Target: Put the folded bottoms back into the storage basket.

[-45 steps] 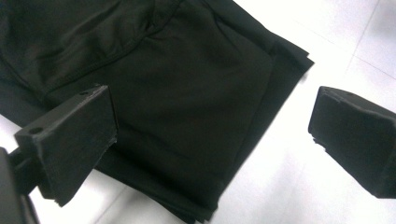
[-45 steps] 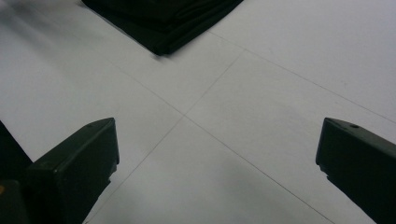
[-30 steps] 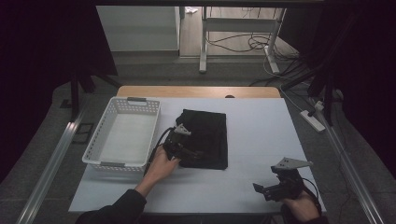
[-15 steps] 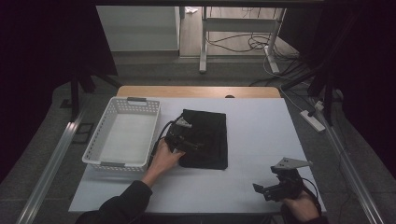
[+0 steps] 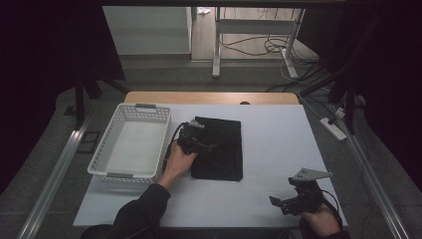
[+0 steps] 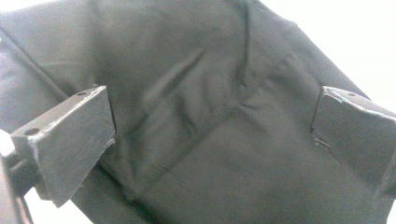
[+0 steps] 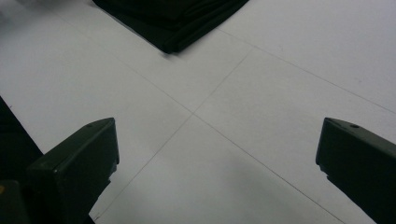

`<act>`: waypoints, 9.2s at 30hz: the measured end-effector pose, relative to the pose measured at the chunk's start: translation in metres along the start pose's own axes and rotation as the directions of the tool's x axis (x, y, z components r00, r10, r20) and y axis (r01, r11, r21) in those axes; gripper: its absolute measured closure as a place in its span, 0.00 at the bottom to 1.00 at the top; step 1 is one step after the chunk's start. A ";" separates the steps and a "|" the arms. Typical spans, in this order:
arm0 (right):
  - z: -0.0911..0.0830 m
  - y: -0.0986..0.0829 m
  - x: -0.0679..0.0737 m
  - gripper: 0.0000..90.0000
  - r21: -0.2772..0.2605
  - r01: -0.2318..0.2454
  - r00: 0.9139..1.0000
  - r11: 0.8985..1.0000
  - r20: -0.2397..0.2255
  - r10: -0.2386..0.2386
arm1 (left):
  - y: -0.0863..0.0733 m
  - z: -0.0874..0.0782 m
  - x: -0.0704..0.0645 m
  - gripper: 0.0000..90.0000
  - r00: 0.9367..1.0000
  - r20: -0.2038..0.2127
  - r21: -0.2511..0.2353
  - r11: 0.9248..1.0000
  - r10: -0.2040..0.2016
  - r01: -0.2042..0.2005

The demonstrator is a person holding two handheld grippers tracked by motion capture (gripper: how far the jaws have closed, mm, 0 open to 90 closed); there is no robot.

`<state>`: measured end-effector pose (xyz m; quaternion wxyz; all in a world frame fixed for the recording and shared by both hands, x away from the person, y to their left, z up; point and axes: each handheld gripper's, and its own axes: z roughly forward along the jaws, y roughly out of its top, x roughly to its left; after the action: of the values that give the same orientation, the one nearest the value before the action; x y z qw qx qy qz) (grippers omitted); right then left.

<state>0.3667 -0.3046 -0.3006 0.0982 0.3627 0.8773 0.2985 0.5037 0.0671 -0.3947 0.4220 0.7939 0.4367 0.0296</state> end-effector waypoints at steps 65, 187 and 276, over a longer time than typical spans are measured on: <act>0.000 0.000 0.002 0.01 0.005 0.037 0.999 0.999 -0.019 -0.037 | 0.013 0.038 0.045 0.81 0.993 -0.090 0.034 0.996 -0.073 0.077; 0.169 0.107 0.043 0.00 0.045 0.306 0.916 0.951 -0.287 -0.281 | 0.001 0.037 0.040 0.82 0.992 -0.121 -0.031 0.999 -0.036 0.032; 0.137 0.169 0.027 0.87 -0.075 0.292 0.888 0.954 -0.349 -0.299 | 0.059 -0.038 0.028 0.86 0.980 -0.194 -0.093 0.994 0.036 -0.055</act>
<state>0.4984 -0.1293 -0.3088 -0.0144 0.1639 0.9222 0.3500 0.5443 0.0960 -0.3382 0.4156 0.7755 0.4550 0.1372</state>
